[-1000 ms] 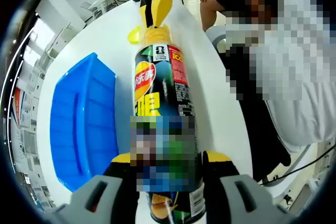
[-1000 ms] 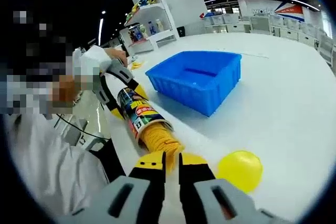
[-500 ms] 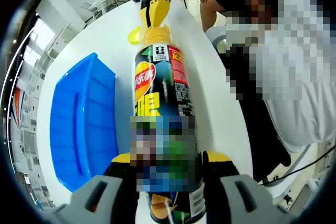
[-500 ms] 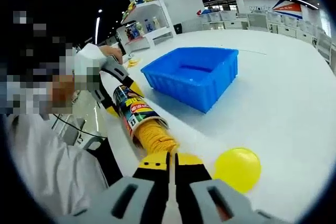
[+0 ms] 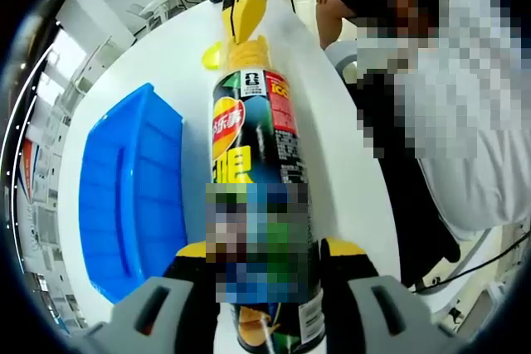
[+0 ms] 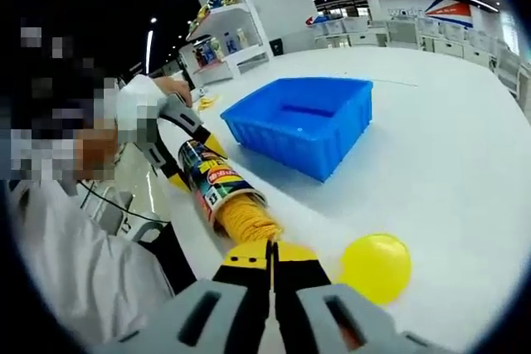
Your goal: Open the lid of the chip container on the table, take out the chips, place them into the box in front of the container, and close the lid
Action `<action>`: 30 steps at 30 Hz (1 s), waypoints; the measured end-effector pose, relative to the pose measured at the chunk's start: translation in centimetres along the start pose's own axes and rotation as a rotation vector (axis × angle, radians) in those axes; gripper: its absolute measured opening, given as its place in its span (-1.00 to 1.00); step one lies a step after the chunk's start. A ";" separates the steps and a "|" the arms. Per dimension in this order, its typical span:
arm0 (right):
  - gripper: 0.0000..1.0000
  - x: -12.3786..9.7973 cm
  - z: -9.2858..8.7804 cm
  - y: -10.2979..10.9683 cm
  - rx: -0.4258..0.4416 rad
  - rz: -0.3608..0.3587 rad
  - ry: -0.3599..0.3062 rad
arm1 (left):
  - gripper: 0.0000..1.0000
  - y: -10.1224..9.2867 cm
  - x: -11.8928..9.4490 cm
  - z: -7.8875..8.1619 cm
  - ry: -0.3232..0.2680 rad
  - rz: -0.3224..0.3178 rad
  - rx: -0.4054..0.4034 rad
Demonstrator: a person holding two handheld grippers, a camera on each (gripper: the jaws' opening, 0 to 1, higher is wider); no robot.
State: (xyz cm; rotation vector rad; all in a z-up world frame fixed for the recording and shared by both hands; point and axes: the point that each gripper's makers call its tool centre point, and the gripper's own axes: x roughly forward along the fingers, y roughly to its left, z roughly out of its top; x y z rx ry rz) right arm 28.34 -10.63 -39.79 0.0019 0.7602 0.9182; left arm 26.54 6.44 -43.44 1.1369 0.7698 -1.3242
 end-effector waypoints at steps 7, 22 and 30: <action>-0.96 -0.5 0.1 -0.2 0.015 -0.008 -0.011 | -0.03 0.0 0.0 0.0 0.001 0.000 0.001; -0.96 -2.5 1.4 -0.4 0.006 -0.034 -0.055 | -0.02 0.1 0.1 -0.1 0.005 0.003 0.003; -0.96 -3.4 2.0 -0.6 0.000 -0.051 -0.073 | -0.02 0.1 0.1 -0.1 0.006 0.006 0.004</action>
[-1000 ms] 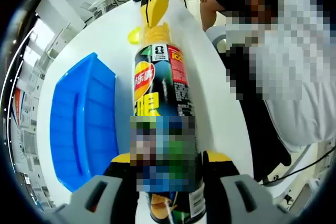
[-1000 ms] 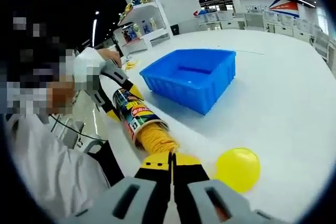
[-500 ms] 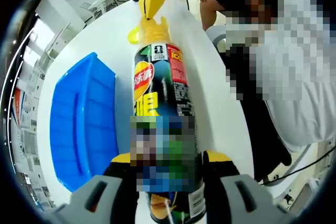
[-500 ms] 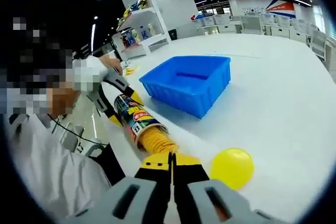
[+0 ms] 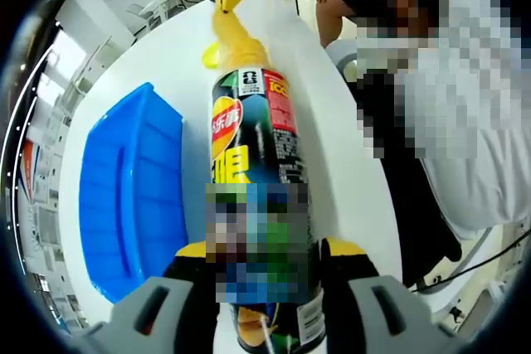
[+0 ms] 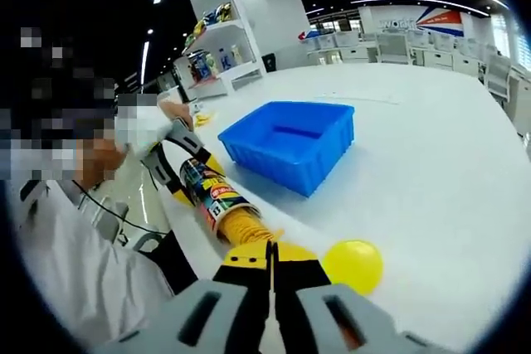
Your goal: Open the lid of the chip container on the table, take out the chips, place them into the box in front of the container, and close the lid
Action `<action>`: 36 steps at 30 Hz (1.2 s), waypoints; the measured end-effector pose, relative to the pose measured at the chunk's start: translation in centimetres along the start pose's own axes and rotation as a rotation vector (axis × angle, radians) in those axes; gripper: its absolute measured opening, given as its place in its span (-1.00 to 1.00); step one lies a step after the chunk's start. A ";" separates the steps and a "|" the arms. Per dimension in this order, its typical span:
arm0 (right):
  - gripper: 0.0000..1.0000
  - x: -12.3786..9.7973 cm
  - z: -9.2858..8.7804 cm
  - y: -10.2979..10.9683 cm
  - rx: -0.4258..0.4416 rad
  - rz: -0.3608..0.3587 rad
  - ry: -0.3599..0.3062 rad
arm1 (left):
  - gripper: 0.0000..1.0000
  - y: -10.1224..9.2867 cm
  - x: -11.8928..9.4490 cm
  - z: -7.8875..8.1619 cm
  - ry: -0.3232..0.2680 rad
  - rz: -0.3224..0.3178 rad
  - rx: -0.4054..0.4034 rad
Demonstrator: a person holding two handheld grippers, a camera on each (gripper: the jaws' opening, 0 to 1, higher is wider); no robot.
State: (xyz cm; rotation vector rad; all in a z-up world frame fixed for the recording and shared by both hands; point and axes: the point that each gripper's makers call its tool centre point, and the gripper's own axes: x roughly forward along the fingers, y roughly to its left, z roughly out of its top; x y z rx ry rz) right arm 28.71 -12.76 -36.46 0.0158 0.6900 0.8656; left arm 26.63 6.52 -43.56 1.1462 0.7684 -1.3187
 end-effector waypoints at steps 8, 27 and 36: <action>-0.96 -0.9 1.7 0.0 -0.004 -0.009 -0.020 | -0.02 0.0 0.0 0.0 -0.003 0.002 0.002; -0.96 0.8 9.4 0.1 -0.012 -0.001 -0.139 | -0.02 0.1 0.1 0.1 -0.014 0.002 -0.008; -0.96 4.5 12.9 0.3 -0.009 0.017 -0.166 | -0.02 0.2 0.1 0.0 -0.014 0.001 -0.011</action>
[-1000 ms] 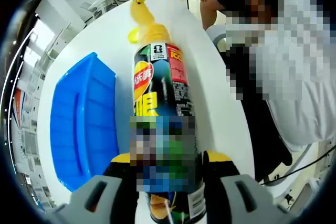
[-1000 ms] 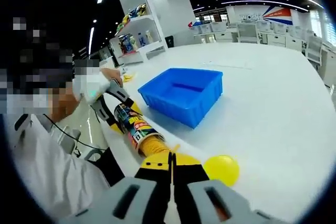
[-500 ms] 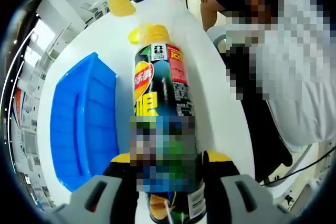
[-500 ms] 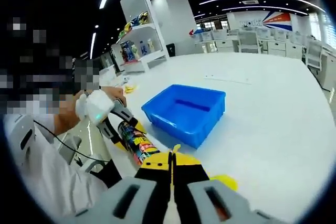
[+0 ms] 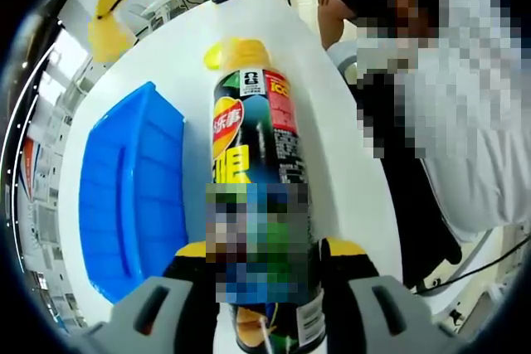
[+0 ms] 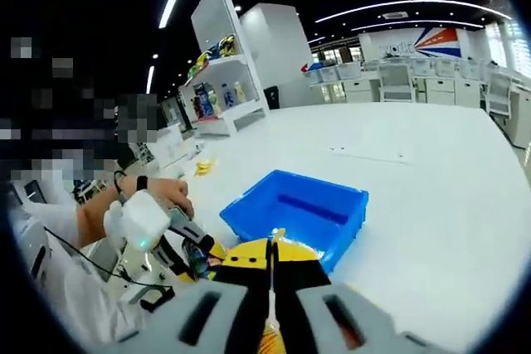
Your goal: Open the lid of the chip container on the table, take out the chips, place them into the box in front of the container, and close the lid
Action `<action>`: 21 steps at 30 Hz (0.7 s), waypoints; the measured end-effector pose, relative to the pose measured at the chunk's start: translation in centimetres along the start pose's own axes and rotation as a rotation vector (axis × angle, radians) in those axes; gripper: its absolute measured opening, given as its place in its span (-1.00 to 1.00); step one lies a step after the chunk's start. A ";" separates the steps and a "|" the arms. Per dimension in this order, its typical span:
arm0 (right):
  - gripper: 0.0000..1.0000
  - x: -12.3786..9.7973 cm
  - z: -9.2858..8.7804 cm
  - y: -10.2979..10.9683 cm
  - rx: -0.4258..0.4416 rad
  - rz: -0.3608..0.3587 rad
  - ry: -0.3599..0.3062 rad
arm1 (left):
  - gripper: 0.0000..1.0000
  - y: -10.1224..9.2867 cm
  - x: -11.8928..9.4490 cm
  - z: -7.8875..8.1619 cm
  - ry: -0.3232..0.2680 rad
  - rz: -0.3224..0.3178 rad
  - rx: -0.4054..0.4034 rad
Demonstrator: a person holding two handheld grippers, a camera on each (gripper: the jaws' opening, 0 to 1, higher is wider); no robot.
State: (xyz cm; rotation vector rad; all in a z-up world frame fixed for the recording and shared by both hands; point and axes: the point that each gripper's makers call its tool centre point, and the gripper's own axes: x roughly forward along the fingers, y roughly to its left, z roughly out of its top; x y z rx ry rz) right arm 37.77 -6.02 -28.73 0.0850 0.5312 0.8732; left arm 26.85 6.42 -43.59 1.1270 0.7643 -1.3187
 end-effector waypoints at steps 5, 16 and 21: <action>-0.96 2.8 0.6 -0.6 -0.001 -0.009 0.019 | -0.02 0.0 0.0 0.0 0.001 -0.005 -0.003; -0.96 8.8 0.4 -1.9 0.013 -0.048 0.101 | -0.02 -0.1 0.0 0.0 0.001 -0.009 -0.004; -0.96 11.5 -0.1 -1.8 0.061 -0.034 0.149 | -0.02 0.0 0.0 0.0 0.000 -0.018 -0.012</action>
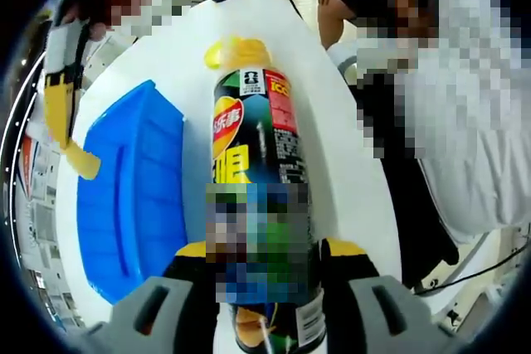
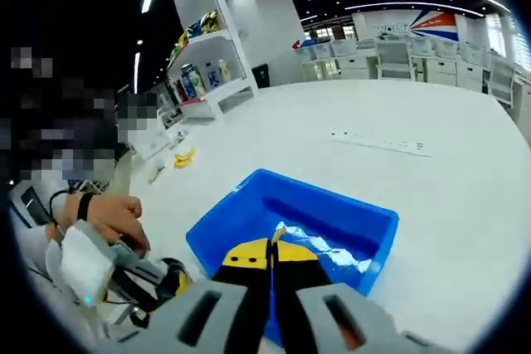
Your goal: Open the lid of the chip container on the table, take out the chips, place them into the box in front of the container, and close the lid
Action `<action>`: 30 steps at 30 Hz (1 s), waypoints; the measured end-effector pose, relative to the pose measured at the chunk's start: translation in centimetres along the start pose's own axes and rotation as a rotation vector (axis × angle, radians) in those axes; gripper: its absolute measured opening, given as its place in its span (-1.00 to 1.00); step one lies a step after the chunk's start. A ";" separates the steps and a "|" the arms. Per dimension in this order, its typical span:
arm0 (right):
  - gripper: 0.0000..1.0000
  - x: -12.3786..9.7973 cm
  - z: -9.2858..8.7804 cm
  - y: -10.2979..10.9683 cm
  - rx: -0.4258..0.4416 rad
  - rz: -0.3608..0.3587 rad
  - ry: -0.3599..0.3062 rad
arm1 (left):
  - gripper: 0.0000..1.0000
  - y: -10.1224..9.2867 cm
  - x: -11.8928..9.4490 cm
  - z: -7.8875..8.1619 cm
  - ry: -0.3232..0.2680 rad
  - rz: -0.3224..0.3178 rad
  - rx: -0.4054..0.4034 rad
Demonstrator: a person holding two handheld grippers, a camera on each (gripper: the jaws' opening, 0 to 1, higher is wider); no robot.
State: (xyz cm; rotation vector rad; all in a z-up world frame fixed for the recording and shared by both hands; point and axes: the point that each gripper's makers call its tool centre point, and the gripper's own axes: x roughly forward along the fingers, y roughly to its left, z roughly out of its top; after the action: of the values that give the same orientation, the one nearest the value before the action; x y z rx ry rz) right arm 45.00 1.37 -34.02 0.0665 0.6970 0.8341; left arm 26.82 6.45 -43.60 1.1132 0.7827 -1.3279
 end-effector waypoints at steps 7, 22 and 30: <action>-0.96 3.8 -1.6 -0.1 0.010 -0.021 0.077 | -0.02 0.0 -0.1 -0.1 -0.008 -0.008 -0.013; -0.96 5.4 -4.4 1.0 -0.051 -0.012 0.223 | -0.02 0.0 0.0 -0.1 -0.012 -0.016 -0.017; -0.93 5.0 -5.4 0.2 -0.134 -0.049 0.257 | -0.01 -0.1 0.0 0.0 -0.008 -0.020 -0.017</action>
State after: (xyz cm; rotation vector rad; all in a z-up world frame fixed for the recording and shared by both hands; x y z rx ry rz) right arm 43.98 3.92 -40.87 -0.1805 0.8778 0.8488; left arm 26.77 6.50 -43.63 1.0886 0.7997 -1.3397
